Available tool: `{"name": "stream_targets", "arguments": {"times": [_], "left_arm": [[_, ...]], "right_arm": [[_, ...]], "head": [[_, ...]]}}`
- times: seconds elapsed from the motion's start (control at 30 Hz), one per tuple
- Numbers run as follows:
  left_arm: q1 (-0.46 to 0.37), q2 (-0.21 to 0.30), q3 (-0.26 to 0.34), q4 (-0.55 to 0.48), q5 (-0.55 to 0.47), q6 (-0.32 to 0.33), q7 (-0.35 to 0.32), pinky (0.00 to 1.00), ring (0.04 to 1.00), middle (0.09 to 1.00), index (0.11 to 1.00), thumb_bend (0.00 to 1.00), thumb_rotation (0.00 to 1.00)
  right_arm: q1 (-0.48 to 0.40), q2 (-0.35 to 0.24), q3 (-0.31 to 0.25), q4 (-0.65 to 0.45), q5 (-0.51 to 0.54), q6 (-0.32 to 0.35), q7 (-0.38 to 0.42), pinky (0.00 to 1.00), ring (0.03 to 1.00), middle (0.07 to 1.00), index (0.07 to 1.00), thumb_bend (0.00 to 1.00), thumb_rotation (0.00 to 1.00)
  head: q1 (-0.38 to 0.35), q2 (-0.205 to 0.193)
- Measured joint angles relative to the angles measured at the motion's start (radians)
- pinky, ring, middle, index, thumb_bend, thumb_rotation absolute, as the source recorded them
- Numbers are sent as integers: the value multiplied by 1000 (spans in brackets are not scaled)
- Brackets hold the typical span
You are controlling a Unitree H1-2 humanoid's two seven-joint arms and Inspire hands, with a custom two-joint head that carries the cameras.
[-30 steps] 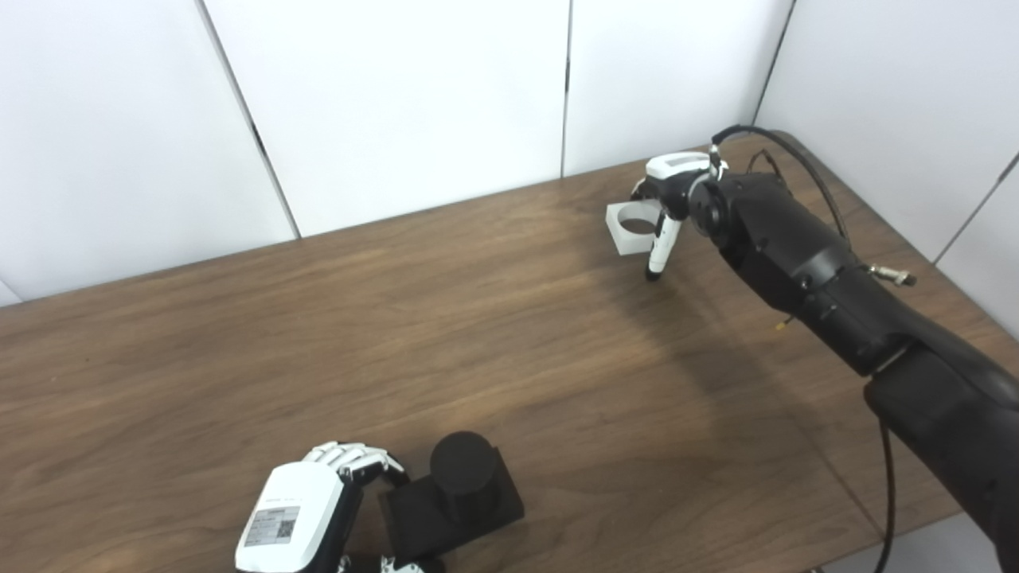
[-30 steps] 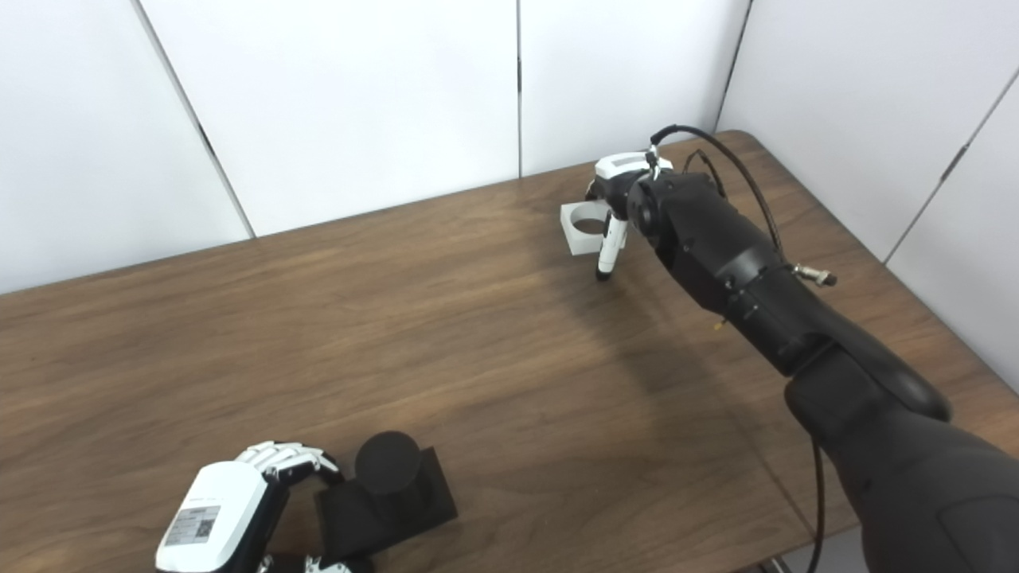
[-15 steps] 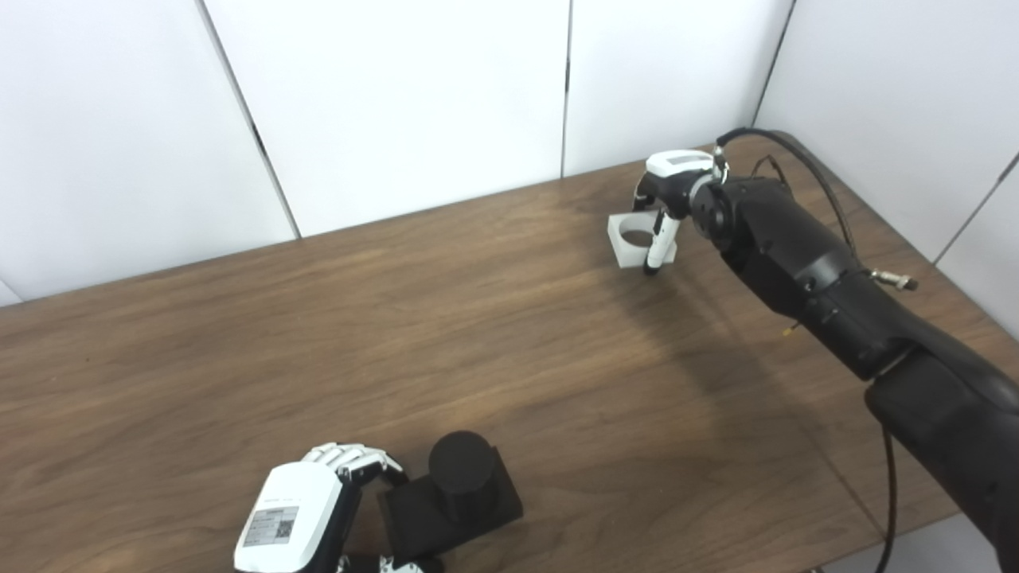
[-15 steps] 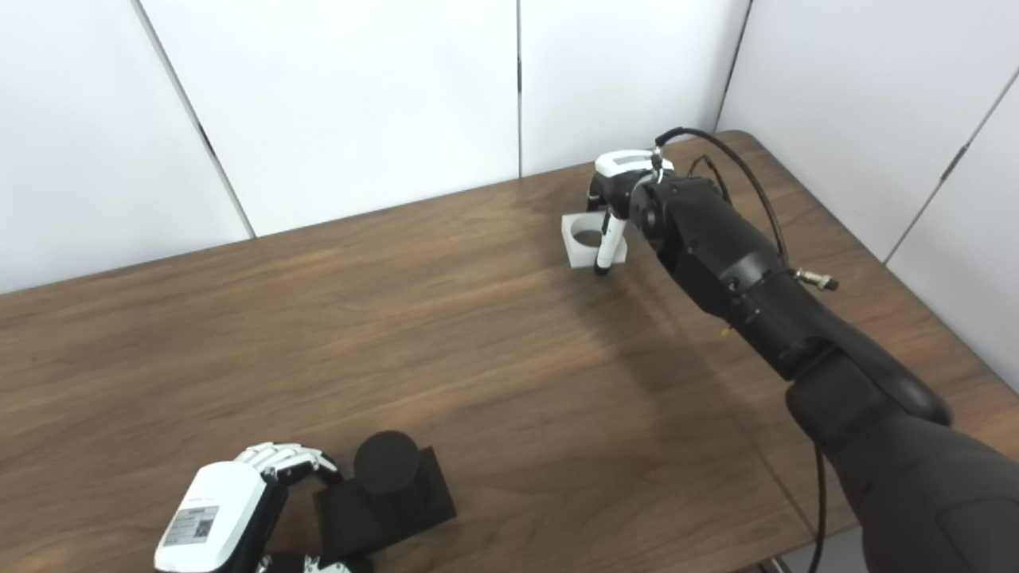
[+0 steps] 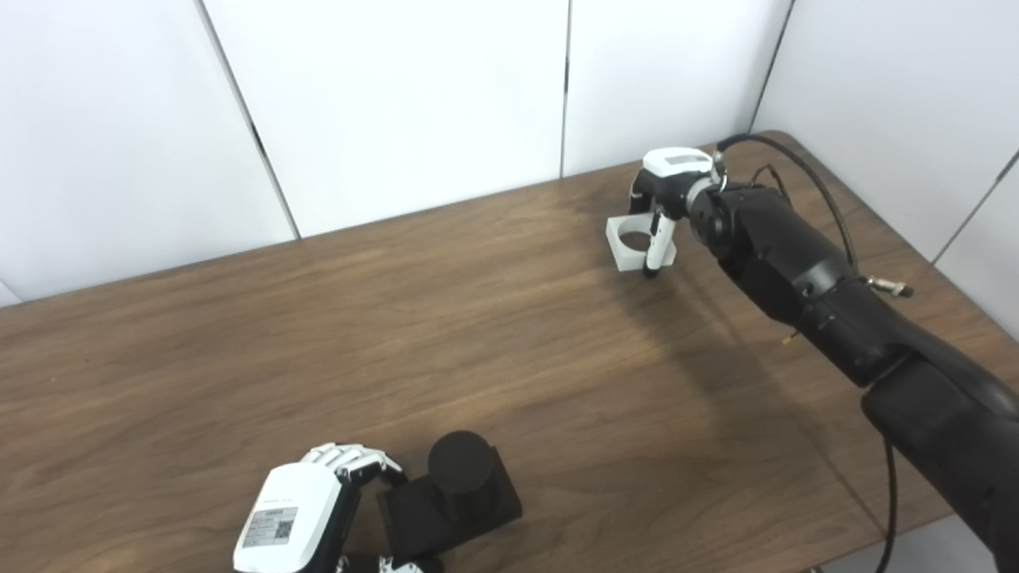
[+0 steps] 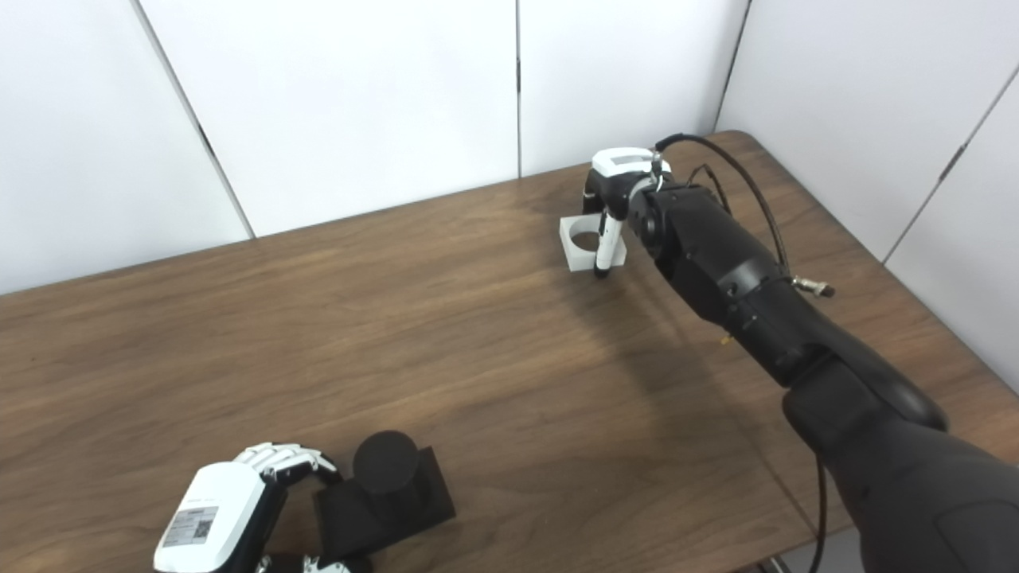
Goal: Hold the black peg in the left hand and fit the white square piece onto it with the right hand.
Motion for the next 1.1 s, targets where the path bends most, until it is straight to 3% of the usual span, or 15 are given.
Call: {"name": "stream_targets", "arguments": {"times": [0.17,0.27,0.43,0.73,0.9,1.1], "left_arm": [[2,-5,-1,-2,1,10,1,816,764,706,483,520,44],[3,-5,-6,1,2,10,11,829,769,708,484,520,44],[5,-20,-17,2,21,23,15,827,769,711,484,520,45],[-5,-43,-49,35,47,44,63,810,761,703,484,521,46],[-12,-61,-74,43,86,61,82,810,763,704,484,521,46],[-37,-78,-110,59,134,89,95,821,767,711,485,522,49]], "right_arm": [[29,-10,6,-33,-24,-33,-55,716,776,696,487,521,130],[47,-20,9,-69,-37,-48,-57,740,807,725,486,521,130],[90,-55,15,-186,-29,-134,-25,815,841,748,484,522,133],[97,-93,-44,-465,-3,-144,169,903,896,770,485,524,134],[88,-96,-71,-558,28,-143,281,882,884,770,485,523,133],[38,-97,-84,-690,111,-106,469,823,882,767,486,522,134]], "head": [[-8,0],[-5,-3],[2,-2],[12,-2],[47,6],[86,9]]}}
